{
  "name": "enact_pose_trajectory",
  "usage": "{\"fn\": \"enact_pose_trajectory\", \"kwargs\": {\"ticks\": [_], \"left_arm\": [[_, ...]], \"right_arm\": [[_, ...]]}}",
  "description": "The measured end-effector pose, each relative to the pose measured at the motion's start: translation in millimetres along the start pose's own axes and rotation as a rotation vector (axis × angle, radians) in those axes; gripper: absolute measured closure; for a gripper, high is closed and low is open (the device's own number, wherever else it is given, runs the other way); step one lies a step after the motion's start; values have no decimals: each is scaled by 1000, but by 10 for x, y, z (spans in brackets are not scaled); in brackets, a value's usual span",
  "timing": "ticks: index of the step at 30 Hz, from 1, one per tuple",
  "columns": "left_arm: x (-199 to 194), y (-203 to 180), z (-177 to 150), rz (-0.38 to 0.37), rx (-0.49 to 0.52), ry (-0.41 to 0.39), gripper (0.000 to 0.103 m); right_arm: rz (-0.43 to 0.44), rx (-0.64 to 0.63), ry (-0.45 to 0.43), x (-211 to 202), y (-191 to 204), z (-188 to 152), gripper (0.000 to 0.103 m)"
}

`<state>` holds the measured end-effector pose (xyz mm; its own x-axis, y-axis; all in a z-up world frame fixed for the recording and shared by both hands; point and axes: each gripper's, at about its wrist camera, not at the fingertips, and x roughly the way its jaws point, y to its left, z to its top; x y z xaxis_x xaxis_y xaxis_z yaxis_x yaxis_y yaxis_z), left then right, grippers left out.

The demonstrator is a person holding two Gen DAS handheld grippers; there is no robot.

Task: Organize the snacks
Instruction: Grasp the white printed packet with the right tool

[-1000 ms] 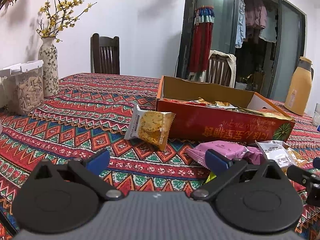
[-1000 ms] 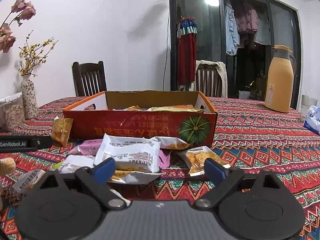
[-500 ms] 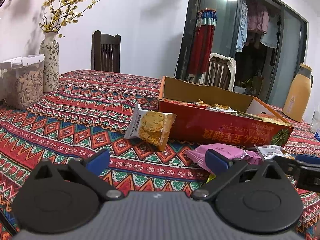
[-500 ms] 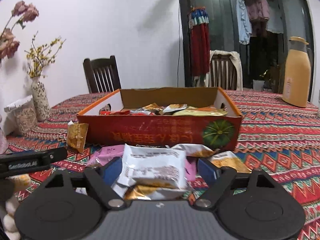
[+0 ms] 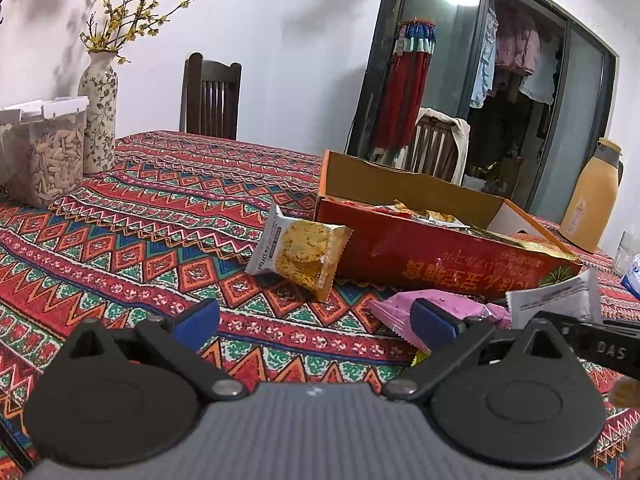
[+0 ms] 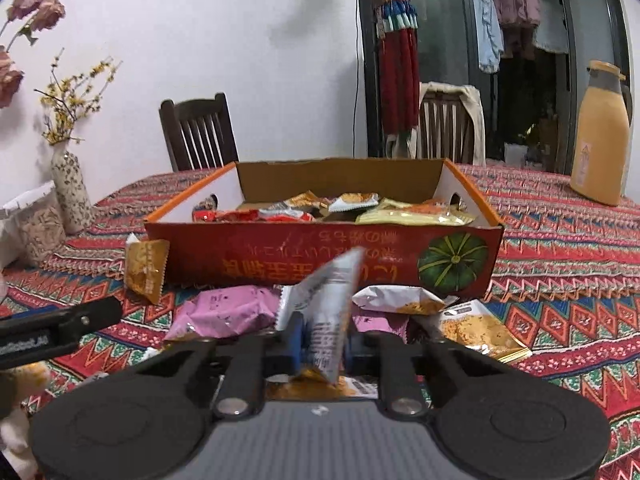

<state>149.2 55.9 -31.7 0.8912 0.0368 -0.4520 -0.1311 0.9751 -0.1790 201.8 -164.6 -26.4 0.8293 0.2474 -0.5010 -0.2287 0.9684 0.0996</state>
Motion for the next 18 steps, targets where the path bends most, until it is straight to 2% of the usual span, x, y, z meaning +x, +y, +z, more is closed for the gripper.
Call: {"fn": "enact_pose_trajectory", "kwargs": {"ticks": [7, 11, 14, 18], "left_arm": [[11, -7, 4, 15, 0, 7, 0], [-23, 31, 29, 35, -17, 45, 0], [-160, 72, 24, 9, -24, 62, 0], [-376, 6, -5, -12, 47, 62, 0]], "right_arm": [[-14, 22, -118, -359, -34, -10, 91], [-18, 47, -161, -565, -102, -13, 91], [-12, 59, -175, -692, -155, -77, 91], [8, 68, -167, -775, -194, -174, 91]]}}
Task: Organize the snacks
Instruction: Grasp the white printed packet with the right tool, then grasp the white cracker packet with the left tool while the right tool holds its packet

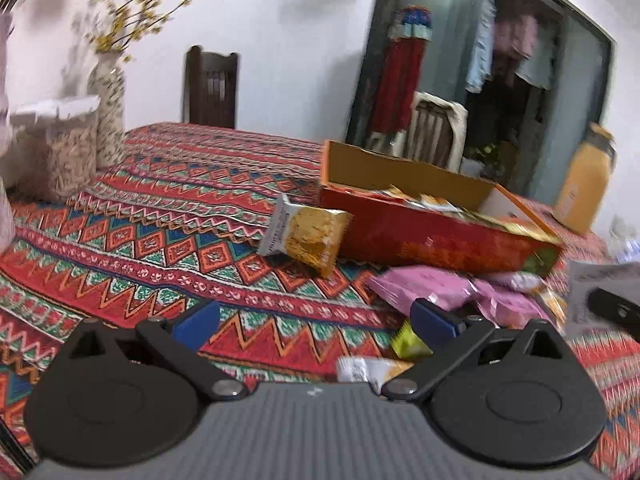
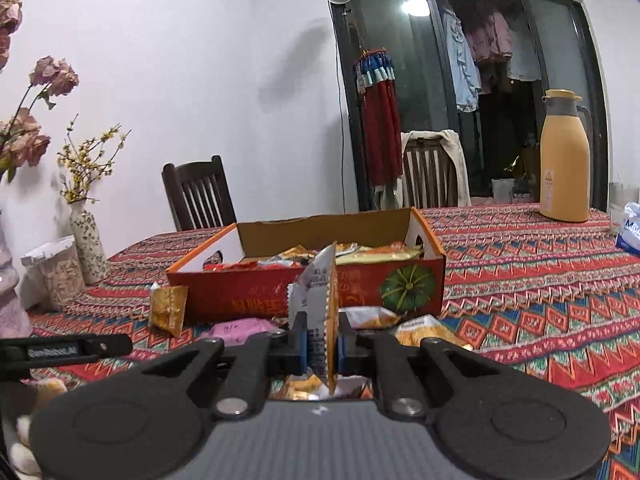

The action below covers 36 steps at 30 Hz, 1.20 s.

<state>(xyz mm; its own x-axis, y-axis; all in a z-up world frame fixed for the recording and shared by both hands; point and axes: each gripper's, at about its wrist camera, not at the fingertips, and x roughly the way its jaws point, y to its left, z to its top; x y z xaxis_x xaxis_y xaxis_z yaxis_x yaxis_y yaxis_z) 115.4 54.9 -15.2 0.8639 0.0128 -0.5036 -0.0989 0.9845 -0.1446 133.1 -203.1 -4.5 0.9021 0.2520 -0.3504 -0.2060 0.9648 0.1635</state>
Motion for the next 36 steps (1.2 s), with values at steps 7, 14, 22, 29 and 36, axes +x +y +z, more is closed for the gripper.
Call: {"fn": "enact_pose_trajectory", "kwargs": {"ticks": [7, 14, 22, 29, 36], "left_arm": [[-109, -267, -195, -47, 131, 60, 0], [60, -484, -318, -17, 146, 124, 0], [202, -605, -404, 1, 188, 131, 27], [124, -605, -386, -53, 196, 113, 54], [-86, -502, -373, -78, 180, 69, 55]], "right_arm": [[28, 6, 15, -140, -14, -173, 91], [31, 23, 28, -229, -86, -281, 90], [41, 32, 46, -269, -126, -366, 90], [46, 31, 56, -290, -117, -396, 90], [42, 25, 55, -316, -104, -382, 90]]}}
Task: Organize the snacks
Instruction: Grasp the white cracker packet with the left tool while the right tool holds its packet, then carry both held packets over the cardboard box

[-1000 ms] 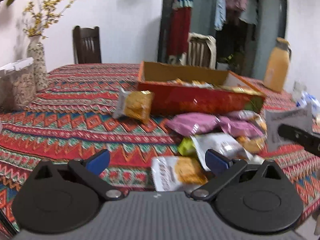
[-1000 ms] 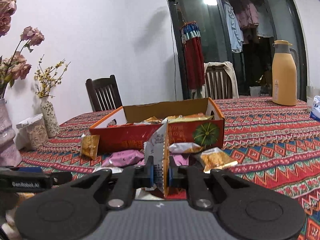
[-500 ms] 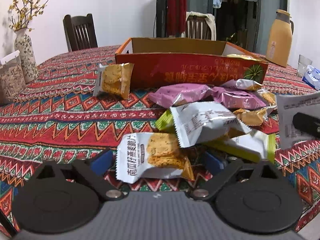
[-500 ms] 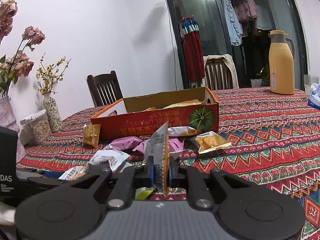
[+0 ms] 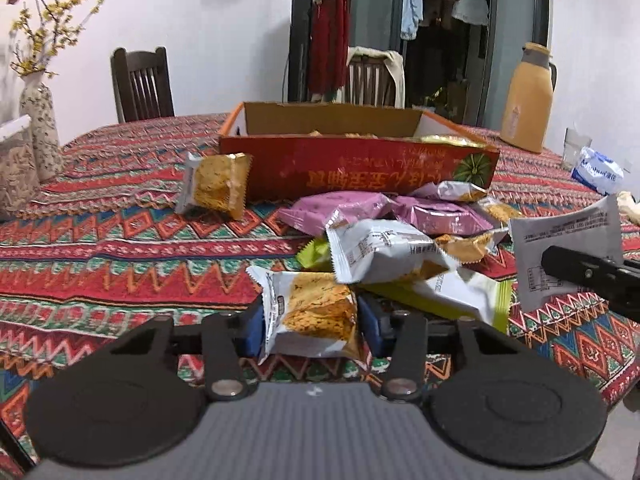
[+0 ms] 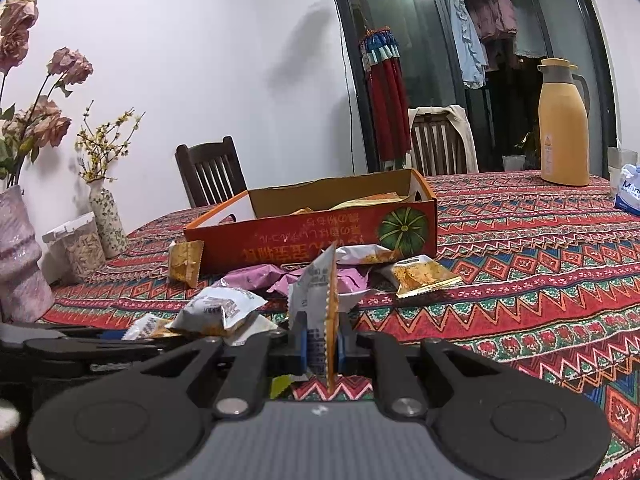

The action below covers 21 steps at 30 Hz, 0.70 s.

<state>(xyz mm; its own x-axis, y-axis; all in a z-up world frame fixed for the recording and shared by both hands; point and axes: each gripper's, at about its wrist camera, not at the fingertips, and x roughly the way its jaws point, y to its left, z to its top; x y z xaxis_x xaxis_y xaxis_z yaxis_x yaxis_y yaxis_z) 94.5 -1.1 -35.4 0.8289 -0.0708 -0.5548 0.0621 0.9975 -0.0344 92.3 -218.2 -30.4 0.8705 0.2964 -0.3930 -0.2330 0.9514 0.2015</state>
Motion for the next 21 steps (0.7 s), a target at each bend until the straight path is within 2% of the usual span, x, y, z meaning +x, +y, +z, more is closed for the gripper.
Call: {"fn": "enact_pose_trajectory", "kwargs": {"ticks": [11, 21], "left_arm": [[-347, 251, 156, 15, -39, -106, 54], [-301, 276, 496, 22, -37, -175, 54]], "right_arm": [[-15, -18, -26, -60, -3, 65, 90], [-30, -47, -36, 93, 2, 219, 90]]}}
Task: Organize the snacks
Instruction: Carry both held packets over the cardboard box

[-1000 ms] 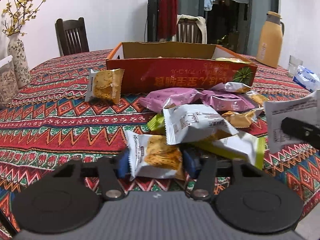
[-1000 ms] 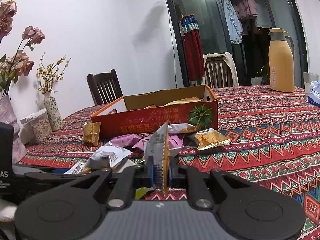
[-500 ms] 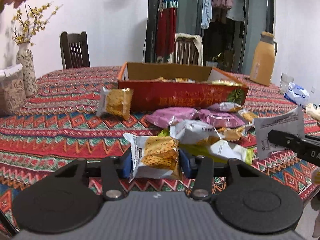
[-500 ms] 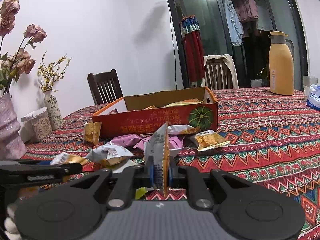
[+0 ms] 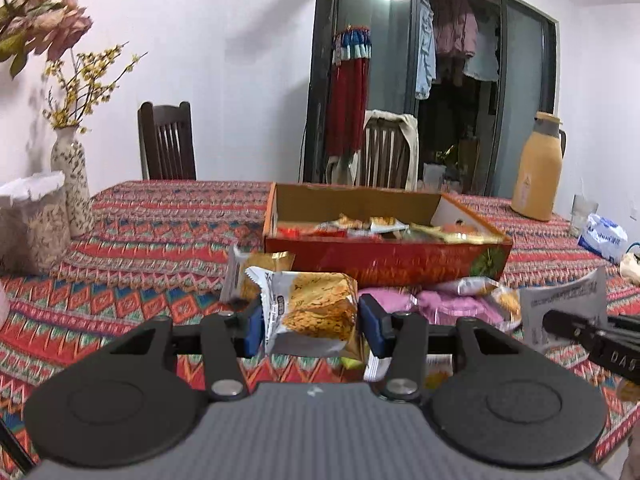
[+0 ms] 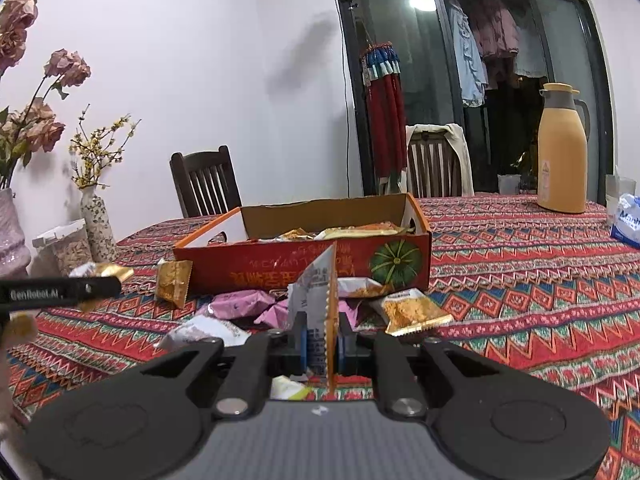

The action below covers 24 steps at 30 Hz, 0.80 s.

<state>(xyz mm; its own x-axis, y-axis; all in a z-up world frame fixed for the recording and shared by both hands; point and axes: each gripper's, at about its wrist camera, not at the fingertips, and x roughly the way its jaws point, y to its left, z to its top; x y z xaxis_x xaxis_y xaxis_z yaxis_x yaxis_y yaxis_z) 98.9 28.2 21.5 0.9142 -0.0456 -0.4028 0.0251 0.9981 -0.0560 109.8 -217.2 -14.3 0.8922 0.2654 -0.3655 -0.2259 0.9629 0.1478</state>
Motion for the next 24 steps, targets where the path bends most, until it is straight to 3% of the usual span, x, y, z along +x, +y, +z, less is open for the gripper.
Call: {"fn": "enact_pose_trajectory", "kwargs": {"ticks": [24], "left_arm": [[1016, -233, 913, 3, 30, -48, 53]], "right_arm": [[-8, -46, -54, 967, 11, 893, 90]]}}
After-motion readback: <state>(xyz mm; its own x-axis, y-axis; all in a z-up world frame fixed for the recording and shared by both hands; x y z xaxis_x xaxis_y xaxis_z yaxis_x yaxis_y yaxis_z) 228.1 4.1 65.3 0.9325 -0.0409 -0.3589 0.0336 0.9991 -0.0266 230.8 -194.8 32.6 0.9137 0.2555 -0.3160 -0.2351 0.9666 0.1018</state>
